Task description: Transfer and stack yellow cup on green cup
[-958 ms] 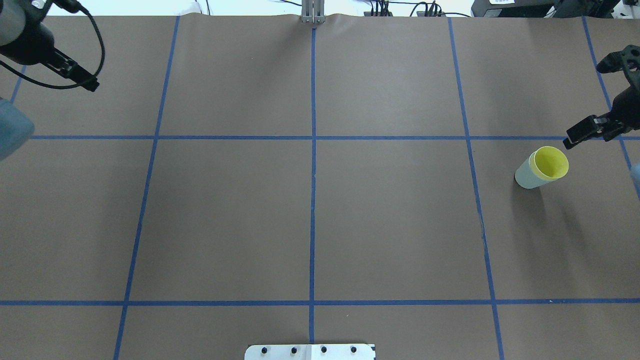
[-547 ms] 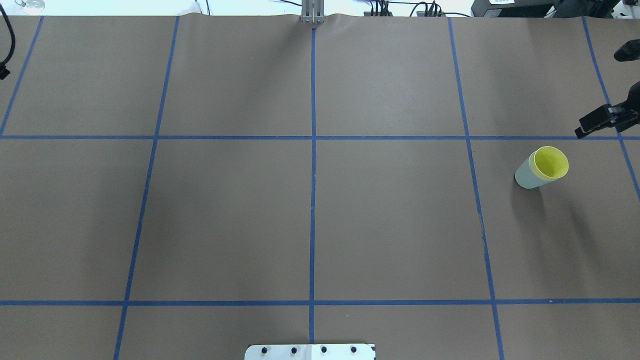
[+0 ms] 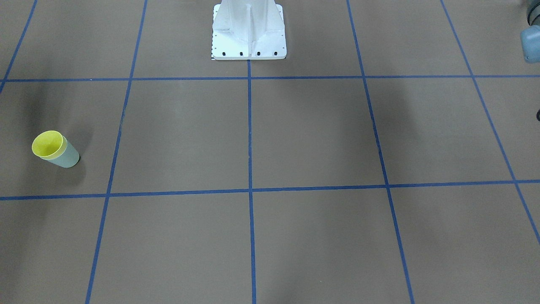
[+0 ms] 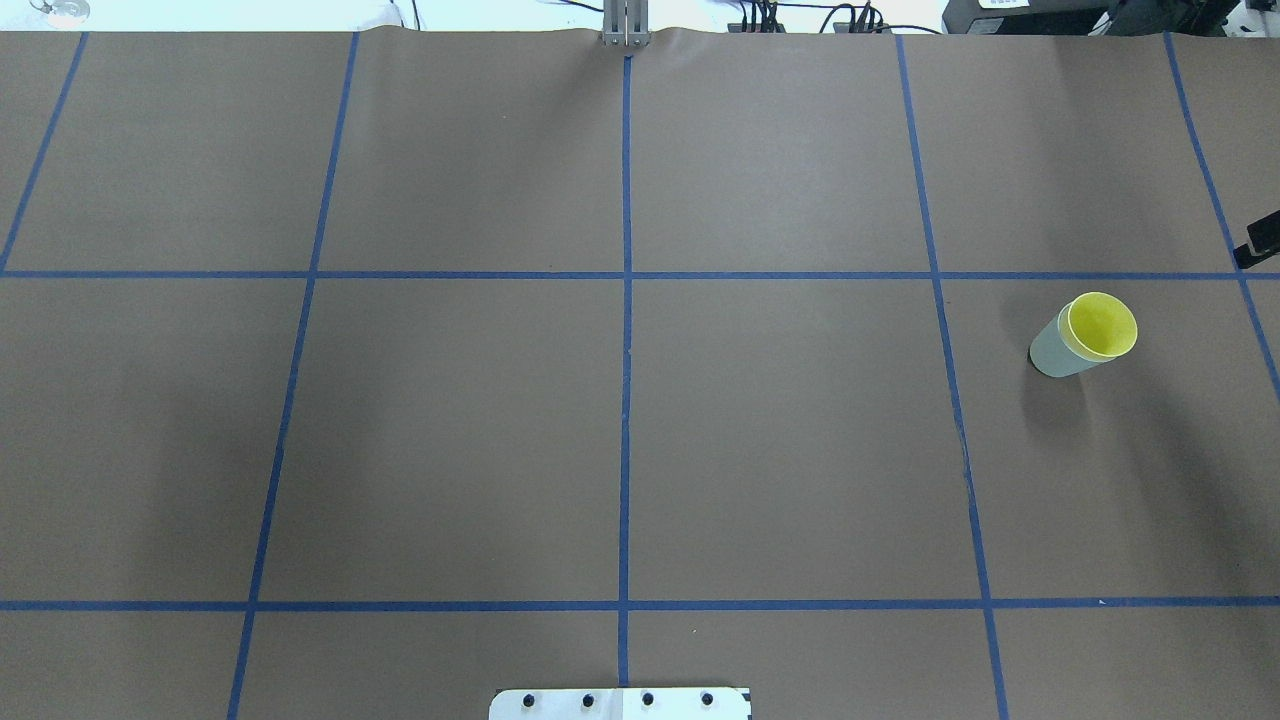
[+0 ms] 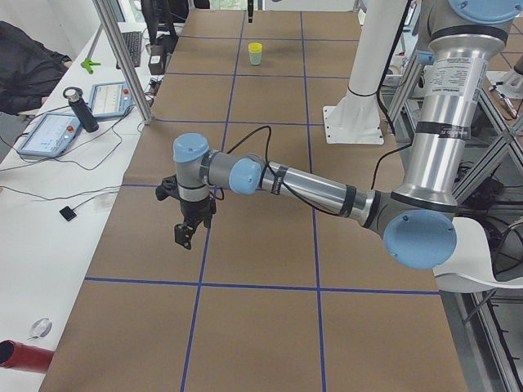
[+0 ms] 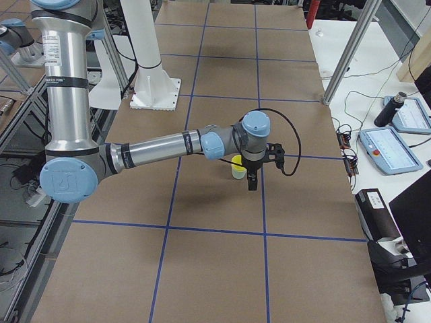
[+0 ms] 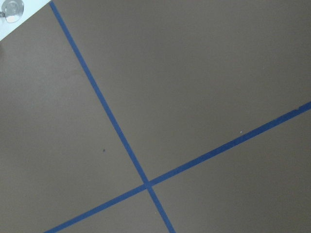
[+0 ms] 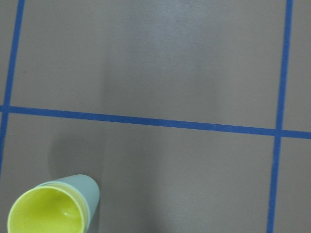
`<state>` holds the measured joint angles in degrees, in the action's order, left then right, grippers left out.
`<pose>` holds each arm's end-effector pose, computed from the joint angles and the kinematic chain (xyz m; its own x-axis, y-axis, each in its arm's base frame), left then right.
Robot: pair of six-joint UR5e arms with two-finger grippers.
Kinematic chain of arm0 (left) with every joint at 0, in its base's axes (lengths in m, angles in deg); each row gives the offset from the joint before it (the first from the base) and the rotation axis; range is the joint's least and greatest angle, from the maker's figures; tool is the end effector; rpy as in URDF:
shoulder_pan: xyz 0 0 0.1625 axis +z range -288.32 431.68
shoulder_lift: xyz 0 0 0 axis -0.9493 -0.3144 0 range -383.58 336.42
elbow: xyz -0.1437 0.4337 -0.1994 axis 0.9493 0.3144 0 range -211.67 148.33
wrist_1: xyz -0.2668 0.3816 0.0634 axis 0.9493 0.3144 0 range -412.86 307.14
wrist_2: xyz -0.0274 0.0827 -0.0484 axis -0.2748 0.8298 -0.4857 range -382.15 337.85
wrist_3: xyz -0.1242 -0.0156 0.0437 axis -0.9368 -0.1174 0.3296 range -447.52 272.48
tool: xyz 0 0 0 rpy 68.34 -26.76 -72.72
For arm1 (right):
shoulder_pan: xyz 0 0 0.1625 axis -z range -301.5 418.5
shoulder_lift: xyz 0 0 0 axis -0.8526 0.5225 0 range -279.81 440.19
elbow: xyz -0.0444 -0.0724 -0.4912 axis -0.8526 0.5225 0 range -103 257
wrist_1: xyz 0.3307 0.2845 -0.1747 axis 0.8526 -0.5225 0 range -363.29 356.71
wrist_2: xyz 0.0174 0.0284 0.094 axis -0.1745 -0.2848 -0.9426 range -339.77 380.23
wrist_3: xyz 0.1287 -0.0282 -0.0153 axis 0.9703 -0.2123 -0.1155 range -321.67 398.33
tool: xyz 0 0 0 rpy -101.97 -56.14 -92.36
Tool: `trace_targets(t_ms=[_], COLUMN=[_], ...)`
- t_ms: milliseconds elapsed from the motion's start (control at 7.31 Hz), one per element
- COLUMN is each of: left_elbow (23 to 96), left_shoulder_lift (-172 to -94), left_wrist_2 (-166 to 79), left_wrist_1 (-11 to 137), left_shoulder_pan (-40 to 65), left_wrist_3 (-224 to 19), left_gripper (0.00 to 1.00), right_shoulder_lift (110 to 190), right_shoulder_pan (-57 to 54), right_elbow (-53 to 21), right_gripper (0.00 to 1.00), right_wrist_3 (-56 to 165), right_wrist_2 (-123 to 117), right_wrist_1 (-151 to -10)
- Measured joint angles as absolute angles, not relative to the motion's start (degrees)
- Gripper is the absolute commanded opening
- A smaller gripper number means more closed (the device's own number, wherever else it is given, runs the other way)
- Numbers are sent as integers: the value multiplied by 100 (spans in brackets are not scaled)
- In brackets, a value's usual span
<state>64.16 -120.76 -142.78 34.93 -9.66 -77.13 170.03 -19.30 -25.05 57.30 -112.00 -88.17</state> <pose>0.0284 -0.6234 0.6491 0.7959 0.3955 -0.4585 -0.2965 0.9148 0.2744 -0.0765 -0.5628 0.6297 0.7099 -0.0298 0.7037 -0.0306 0.9968 0.0732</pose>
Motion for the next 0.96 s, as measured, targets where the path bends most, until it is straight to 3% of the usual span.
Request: trace_targets(t_ms=[958], left_elbow=[6258], left_shoulder_lift=[-11399], left_wrist_2=[-15104], left_wrist_1=[3385], left_shoulder_pan=[-1792], left_wrist_3=[-6982], left_gripper=[100], right_shoulder_lift=[17498], right_shoulder_pan=[-3044], right_elbow=[-1902], right_gripper=[100], right_wrist_3=[4249], right_wrist_2=[-11764], right_wrist_1=[-8898])
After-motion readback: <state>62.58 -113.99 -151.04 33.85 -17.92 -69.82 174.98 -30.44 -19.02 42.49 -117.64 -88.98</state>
